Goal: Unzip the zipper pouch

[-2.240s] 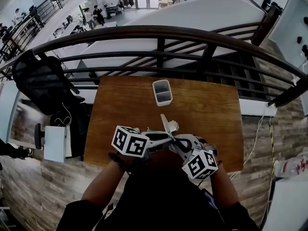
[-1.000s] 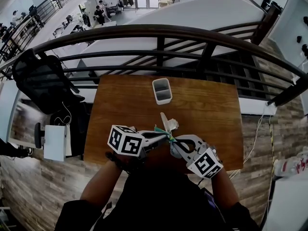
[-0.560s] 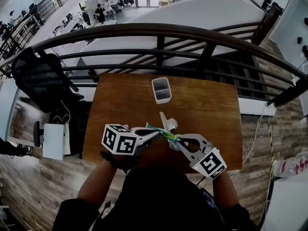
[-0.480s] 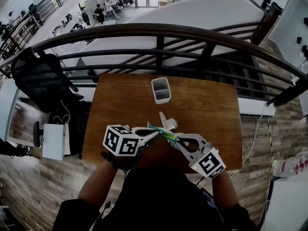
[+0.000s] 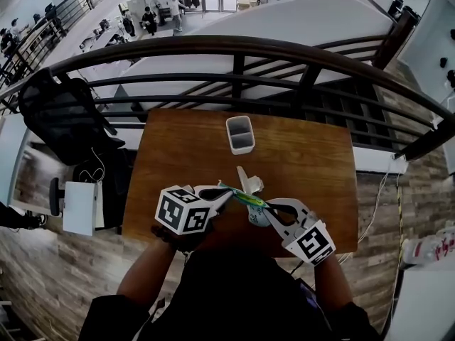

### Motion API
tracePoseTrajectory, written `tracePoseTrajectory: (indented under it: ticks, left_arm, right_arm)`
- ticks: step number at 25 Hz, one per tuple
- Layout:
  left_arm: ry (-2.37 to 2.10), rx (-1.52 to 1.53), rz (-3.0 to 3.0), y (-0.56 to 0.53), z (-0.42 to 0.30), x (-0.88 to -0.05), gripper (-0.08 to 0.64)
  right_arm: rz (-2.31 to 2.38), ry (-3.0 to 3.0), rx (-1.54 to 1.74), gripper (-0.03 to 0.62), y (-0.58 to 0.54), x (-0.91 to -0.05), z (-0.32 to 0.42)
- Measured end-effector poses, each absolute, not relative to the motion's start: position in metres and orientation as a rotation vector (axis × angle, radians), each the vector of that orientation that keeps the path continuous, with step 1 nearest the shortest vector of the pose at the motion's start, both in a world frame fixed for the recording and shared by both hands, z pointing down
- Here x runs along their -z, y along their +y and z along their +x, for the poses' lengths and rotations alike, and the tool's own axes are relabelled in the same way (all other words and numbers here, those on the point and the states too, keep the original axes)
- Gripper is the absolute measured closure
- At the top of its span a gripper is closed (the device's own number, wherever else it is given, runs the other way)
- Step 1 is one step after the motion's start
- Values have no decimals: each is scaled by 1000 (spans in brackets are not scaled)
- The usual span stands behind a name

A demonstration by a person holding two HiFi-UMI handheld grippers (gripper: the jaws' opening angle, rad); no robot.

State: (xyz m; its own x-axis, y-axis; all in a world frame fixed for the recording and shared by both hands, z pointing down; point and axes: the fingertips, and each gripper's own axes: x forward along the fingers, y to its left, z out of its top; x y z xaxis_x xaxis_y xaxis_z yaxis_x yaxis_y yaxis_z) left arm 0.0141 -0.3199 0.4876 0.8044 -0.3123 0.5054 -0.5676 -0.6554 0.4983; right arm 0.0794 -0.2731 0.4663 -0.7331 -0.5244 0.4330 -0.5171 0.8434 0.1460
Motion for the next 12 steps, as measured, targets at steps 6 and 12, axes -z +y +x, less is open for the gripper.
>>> tracePoseTrajectory:
  ticks: [6, 12]
  left_arm:
    - [-731, -551, 2339, -324, 4, -497, 545]
    - [-735, -535, 2322, -325, -4, -500, 545]
  right_arm:
    - [808, -2553, 50, 592, -276, -464, 89]
    - [793, -2545, 51, 592, -275, -467, 84]
